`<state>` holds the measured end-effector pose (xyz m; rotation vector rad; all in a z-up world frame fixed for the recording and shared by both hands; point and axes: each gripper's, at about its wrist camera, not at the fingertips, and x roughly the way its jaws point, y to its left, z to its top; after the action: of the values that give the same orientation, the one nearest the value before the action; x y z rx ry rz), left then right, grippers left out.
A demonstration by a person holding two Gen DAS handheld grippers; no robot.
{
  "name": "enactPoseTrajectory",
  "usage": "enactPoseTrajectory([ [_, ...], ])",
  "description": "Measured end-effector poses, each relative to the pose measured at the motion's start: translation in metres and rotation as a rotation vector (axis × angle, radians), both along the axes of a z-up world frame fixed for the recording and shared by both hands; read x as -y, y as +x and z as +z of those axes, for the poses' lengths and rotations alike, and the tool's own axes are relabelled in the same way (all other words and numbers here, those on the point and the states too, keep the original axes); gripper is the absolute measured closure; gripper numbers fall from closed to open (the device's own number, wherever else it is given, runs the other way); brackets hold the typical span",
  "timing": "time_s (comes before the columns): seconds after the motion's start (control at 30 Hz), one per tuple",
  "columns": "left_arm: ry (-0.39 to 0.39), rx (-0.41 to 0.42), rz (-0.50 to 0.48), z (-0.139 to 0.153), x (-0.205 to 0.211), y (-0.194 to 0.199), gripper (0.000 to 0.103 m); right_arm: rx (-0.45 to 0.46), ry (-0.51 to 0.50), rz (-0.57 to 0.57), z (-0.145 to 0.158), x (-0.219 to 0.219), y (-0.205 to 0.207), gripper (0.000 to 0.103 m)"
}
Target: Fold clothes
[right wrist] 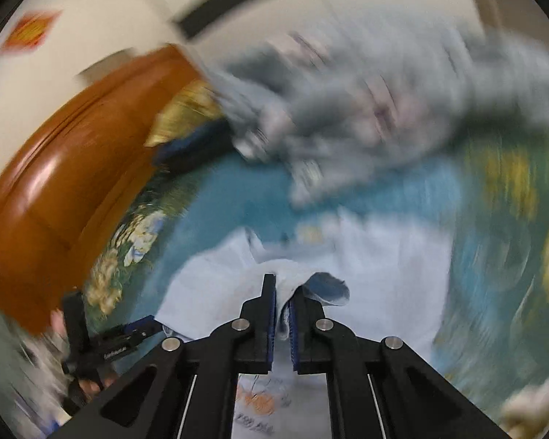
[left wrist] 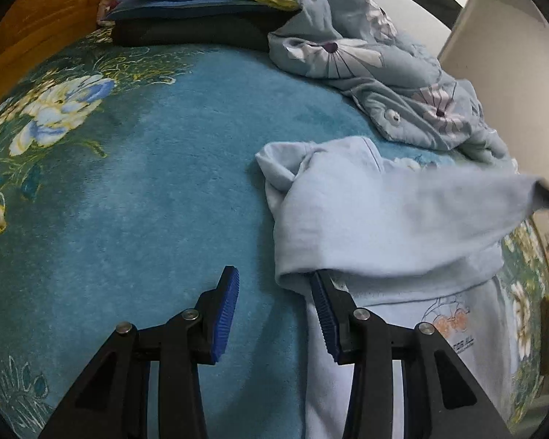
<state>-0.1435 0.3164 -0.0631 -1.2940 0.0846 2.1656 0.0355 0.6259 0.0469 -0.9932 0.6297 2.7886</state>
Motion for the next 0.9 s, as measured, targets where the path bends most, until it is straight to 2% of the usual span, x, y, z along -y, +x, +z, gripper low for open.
enactPoseTrajectory([
  [0.03,-0.011,-0.004,-0.005,-0.002,-0.002,0.001,0.06,-0.011,0.036,0.003,0.003,-0.001,0.007,0.096],
  [0.13,-0.022,0.012,-0.007,-0.01,0.0,0.003,0.06,0.117,0.013,-0.069,-0.037,-0.023,0.015,0.096],
  [0.3,0.025,0.038,-0.016,-0.004,0.006,0.0,0.06,0.201,-0.092,-0.139,-0.089,-0.057,0.032,0.096],
  [0.4,0.094,0.046,-0.008,0.009,0.008,-0.01,0.06,0.208,-0.108,-0.144,-0.096,-0.06,0.034,0.096],
  [0.5,0.103,0.068,0.018,0.01,-0.005,-0.031,0.06,0.205,-0.121,-0.149,-0.1,-0.062,0.036,0.095],
  [0.6,0.116,0.112,0.054,0.003,-0.021,-0.054,0.06,0.197,-0.142,-0.152,-0.102,-0.063,0.035,0.094],
  [0.73,0.14,0.119,0.091,-0.008,-0.029,-0.07,0.061,0.193,-0.15,-0.144,-0.102,-0.064,0.035,0.093],
  [0.8,0.201,0.117,0.088,-0.009,-0.028,-0.072,0.083,0.196,-0.145,-0.137,-0.101,-0.063,0.035,0.093],
  [0.83,0.21,0.101,0.095,-0.008,-0.027,-0.071,0.102,0.197,-0.14,-0.133,-0.1,-0.063,0.034,0.093],
  [0.9,0.227,0.067,0.111,-0.006,-0.025,-0.071,0.103,0.195,-0.13,-0.126,-0.098,-0.062,0.034,0.093],
])
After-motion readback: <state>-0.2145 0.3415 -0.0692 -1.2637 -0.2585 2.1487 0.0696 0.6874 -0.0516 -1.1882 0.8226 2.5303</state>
